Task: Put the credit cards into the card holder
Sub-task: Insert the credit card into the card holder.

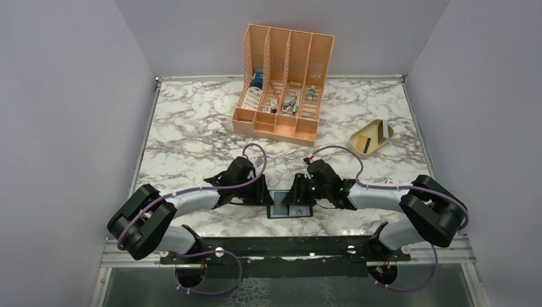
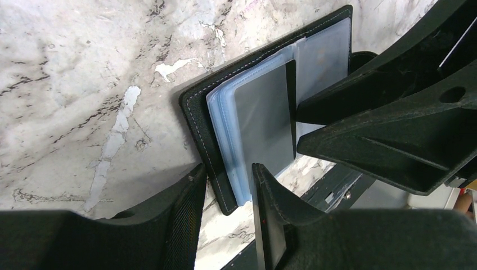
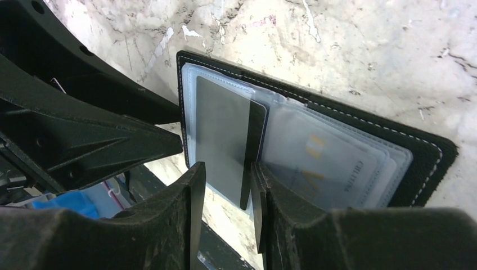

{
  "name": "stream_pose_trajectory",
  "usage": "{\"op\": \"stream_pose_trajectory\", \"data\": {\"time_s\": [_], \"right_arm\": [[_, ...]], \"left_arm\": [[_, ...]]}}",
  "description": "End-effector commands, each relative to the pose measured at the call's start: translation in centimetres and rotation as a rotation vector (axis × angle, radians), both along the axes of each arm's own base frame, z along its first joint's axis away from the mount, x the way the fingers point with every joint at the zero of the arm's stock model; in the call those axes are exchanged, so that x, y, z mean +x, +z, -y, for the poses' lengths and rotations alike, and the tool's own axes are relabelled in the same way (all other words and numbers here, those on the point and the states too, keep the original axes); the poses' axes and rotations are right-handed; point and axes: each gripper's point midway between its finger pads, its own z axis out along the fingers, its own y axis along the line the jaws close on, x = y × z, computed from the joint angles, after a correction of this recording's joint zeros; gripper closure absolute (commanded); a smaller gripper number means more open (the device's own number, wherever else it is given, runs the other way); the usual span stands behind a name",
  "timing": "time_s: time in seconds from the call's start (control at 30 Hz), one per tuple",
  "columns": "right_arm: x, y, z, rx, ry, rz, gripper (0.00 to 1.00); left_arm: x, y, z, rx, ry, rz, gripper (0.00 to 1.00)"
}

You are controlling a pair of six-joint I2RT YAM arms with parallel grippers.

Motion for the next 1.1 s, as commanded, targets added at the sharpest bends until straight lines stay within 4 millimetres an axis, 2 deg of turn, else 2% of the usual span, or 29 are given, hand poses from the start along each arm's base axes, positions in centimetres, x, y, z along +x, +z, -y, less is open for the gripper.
{"op": "stream_pose_trajectory", "data": {"time_s": [0.0,0.27,0.67,0.77,0.83,1.07], "right_arm": [[0.1,0.5,-1.5,0.032,0.063,0.033,0.65],[0.0,0.4,-2.1,0.028,0.112,0.050,0.66],[0.7,2.3,-2.3,0.025,0.161,0.142,0.65],[1.5,3.1,-1.6,-0.011,0.120,0.176,0.65],[2.5,4.3,-1.0,-0.039,0.086,0.230,0.65],[6.4,6.8,1.5,-0.212,-0.006,0.384,0.65]], "left_arm": [[0.3,0.7,0.8,-0.042,-0.024,0.020,0.63],[0.5,0.7,1.1,-0.055,-0.022,0.023,0.64],[1.5,1.9,1.1,-0.047,-0.008,0.075,0.62],[2.1,2.9,0.9,-0.042,0.006,0.122,0.60],[2.6,3.9,0.6,-0.027,0.009,0.163,0.58],[4.0,9.0,-0.8,0.016,0.016,0.329,0.44]]}}
